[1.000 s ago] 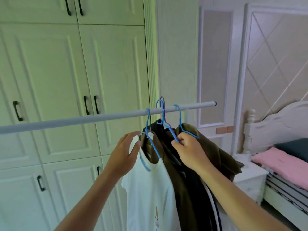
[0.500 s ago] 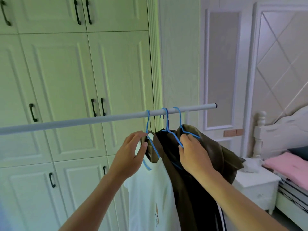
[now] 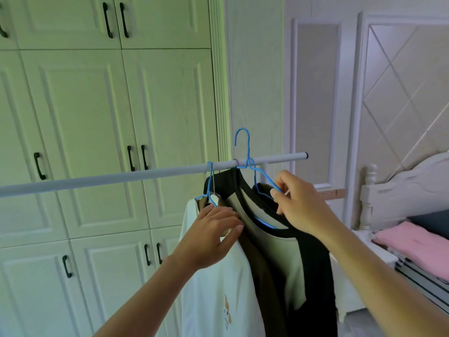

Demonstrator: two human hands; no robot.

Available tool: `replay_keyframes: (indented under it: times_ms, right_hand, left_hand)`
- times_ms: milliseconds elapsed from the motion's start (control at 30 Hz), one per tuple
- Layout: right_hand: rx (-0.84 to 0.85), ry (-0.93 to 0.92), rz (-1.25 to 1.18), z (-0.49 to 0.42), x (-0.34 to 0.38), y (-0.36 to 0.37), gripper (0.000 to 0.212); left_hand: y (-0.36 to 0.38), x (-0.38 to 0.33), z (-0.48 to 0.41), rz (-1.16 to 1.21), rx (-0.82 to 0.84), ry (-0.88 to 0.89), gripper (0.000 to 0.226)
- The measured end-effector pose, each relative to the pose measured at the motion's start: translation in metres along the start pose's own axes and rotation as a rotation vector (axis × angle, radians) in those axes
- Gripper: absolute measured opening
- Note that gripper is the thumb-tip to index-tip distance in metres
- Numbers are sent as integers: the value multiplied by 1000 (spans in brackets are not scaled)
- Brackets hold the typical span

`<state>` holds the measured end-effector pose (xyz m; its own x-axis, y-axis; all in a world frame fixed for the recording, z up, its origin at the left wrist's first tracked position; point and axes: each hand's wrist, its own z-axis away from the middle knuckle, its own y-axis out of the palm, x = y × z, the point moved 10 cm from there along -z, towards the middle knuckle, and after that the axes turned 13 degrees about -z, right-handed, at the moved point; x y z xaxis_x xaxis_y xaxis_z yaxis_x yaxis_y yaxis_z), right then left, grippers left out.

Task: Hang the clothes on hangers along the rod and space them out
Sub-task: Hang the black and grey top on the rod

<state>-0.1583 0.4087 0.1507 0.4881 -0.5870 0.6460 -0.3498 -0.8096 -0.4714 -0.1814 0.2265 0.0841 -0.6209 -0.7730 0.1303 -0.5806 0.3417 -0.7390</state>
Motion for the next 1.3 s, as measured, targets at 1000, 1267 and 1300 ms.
replay_keyframes:
  times_ms: [1000,1267,1300]
  right_hand:
    - [0,-42,92,90,-43,-189,29]
    - [-76,13,-169,65,-69,-154,40]
    - [-82,-1,-215,63,-66,-148,33]
  left_hand:
    - [-62,-84,-41,221,-147,-107,31]
    - [-116,-27,-8,131,-149,-267,41]
    - [-124,-20,-3,115,-158,-276,40]
